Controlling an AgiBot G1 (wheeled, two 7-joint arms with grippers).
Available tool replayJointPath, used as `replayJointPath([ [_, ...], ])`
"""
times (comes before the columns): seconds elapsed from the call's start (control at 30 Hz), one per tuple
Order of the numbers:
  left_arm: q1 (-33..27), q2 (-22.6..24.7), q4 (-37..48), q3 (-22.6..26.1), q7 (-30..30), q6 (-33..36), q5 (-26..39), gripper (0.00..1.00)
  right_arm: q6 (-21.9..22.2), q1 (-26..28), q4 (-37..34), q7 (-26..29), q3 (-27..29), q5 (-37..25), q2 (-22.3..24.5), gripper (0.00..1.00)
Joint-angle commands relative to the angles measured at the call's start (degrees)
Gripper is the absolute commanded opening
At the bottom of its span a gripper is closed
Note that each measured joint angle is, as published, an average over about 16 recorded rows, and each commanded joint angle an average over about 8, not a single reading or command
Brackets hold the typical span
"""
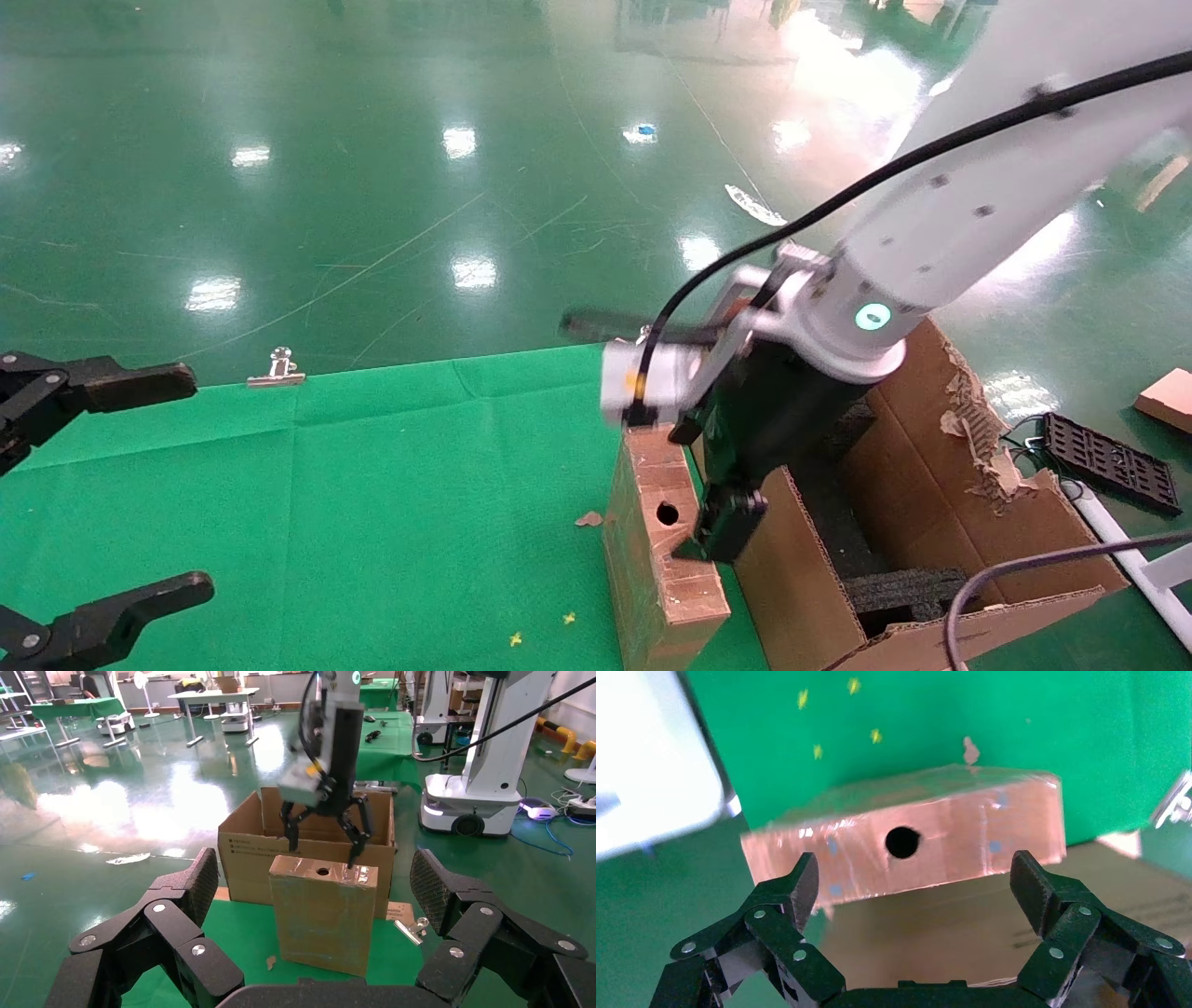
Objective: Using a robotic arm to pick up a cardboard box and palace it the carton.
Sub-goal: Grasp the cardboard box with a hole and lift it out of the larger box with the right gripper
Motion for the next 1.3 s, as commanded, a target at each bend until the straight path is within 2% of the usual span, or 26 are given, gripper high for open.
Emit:
replayJointPath([
  [0.03, 0.0, 0.0, 0.0, 0.0, 0.0, 0.0, 0.0, 1.00, 0.7, 0.3, -0.2, 3.1, 0.0, 0.7, 1.4, 1.00],
  [0.17, 0.0, 0.0, 0.0, 0.0, 0.0, 0.0, 0.0, 1.00, 1.2, -0.4, -1.7, 12.3, -0.7, 2.1, 3.4, 1.00],
  [0.3, 0.0, 0.0, 0.0, 0.0, 0.0, 0.0, 0.0, 1.00, 1.8, -2.5, -3.8, 17.2, -0.7, 5.7, 4.9, 1.00],
  [0.57, 0.0, 0.0, 0.0, 0.0, 0.0, 0.0, 0.0, 1.00, 3.8, -6.3, -7.7, 18.7, -0.6, 10.0, 5.7, 1.00],
  [0.9, 0.0, 0.0, 0.0, 0.1, 0.0, 0.0, 0.0, 1.00, 6.2, -7.9, -9.6, 20.1, -1.4, 8.3, 3.6, 0.98],
  [0.97, 0.0, 0.0, 0.0, 0.1, 0.0, 0.0, -0.1, 1.00, 6.6, -7.9, -9.6, 20.4, -1.6, 7.5, 3.1, 0.82],
  [1.1, 0.0, 0.0, 0.0, 0.1, 0.0, 0.0, -0.1, 1.00, 7.0, -7.8, -8.8, 20.8, -2.1, 5.8, 2.4, 0.33],
  [1.17, 0.0, 0.0, 0.0, 0.1, 0.0, 0.0, -0.1, 0.93, 7.1, -7.6, -8.2, 21.3, -2.4, 4.9, 2.1, 0.10],
  [1.23, 0.0, 0.0, 0.0, 0.1, 0.0, 0.0, -0.1, 0.78, 7.0, -7.4, -7.4, 21.9, -2.8, 4.1, 1.9, 0.01],
  [1.3, 0.0, 0.0, 0.0, 0.1, 0.1, 0.0, -0.1, 0.59, 6.8, -7.2, -6.6, 22.5, -3.1, 3.3, 1.7, 0.00],
])
